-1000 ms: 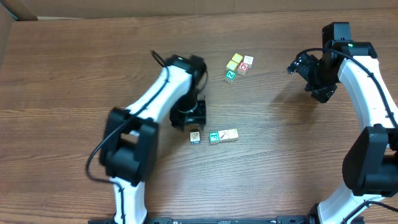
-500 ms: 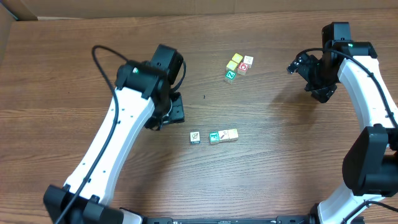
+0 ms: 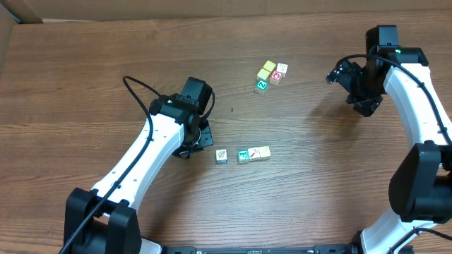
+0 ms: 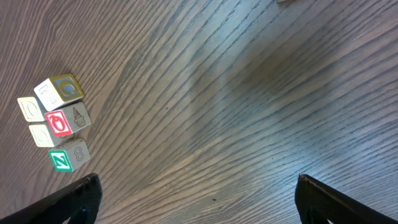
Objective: Flip 3 blocks
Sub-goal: 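Lower the leaf block left of the green block and release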
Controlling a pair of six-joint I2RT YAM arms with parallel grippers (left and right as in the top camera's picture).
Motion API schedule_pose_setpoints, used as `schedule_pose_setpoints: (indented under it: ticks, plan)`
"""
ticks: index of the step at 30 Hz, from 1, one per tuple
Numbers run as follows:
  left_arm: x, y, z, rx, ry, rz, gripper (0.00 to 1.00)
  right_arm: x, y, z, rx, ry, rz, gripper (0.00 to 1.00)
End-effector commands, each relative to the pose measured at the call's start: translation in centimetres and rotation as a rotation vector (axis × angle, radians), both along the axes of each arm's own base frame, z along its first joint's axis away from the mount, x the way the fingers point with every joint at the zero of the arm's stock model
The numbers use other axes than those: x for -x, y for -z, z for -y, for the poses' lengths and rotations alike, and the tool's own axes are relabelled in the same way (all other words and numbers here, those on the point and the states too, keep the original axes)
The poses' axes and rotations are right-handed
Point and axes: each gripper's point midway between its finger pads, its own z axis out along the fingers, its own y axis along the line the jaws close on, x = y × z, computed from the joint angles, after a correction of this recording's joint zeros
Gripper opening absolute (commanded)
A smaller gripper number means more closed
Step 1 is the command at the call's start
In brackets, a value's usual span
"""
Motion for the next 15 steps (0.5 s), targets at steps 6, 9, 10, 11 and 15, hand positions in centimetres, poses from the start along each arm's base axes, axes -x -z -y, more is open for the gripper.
schedule_pose_setpoints:
  ticks: [6,9,10,11,15]
  plan:
    - [-0.3,0.4,1.3,-0.008,0.094,0.033,0.04,-0.3,-0.9,0.2,0.009,-0.002,0.027,1.0]
    - [-0.4,1.0,1.8,-0.006,0.15,0.049,0.04,-0.3,-0.9,0.2,0.009,-0.002,0.027,1.0]
    - [-0.4,1.2,1.9,-0.006,0.158,0.052,0.04,-0.3,-0.9,0.2,0.009,-0.002,0.027,1.0]
    - [-0.4,1.5,1.9,-0.006,0.166,0.054,0.04,-0.3,-0.9,0.2,0.009,-0.002,0.027,1.0]
    - [-0.1,2.5,1.9,0.001,0.166,0.054,0.04,-0.3,-0.9,0.2,0.009,-0.002,0.027,1.0]
